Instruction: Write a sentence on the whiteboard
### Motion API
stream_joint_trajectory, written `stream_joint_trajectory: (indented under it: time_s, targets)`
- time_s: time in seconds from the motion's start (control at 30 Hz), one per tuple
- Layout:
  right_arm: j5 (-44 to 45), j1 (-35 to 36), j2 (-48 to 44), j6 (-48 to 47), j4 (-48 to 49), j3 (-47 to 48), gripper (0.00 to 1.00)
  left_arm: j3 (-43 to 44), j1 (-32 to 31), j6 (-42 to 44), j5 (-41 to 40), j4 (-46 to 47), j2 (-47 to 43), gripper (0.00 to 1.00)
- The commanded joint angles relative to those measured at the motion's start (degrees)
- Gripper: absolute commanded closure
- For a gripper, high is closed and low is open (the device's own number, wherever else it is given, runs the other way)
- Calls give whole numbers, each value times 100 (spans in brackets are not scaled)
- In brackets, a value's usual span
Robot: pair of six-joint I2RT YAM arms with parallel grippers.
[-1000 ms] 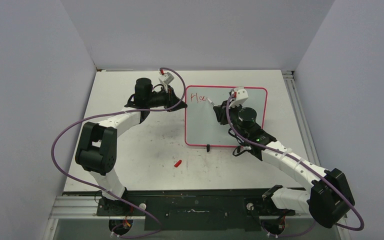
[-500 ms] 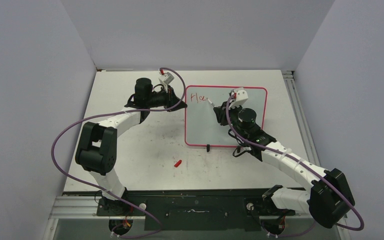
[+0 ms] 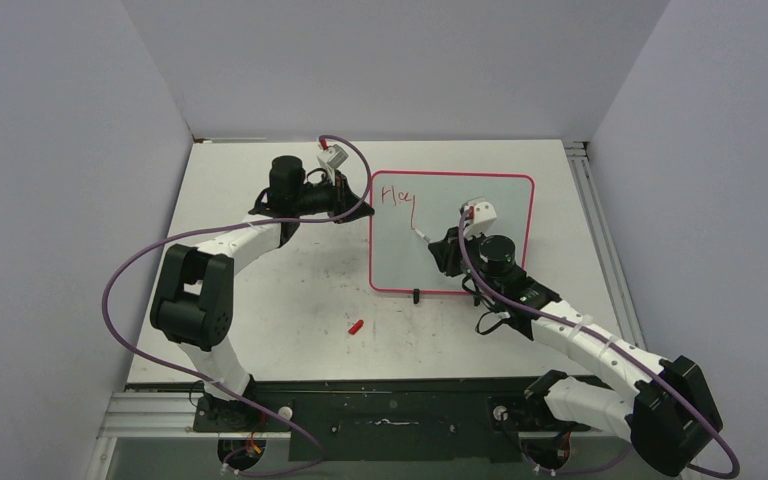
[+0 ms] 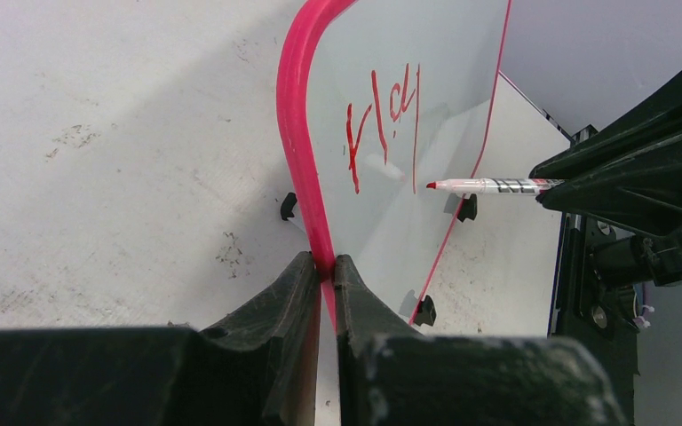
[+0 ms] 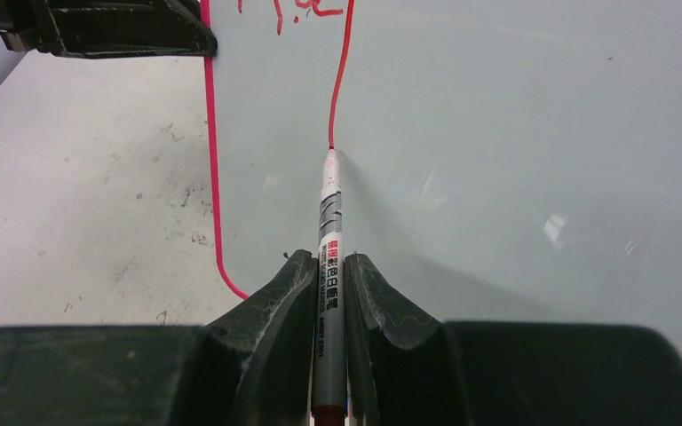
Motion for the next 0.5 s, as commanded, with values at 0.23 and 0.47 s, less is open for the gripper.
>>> stream_joint_trajectory:
  time_s: [0.23, 0.47]
  targets:
    - [609, 27, 108, 16, 819, 637, 95, 40, 58, 125, 53, 181, -300, 100]
    - [699, 13, 411, -118, 1191, 813, 95, 42, 60, 125, 64, 177, -294, 100]
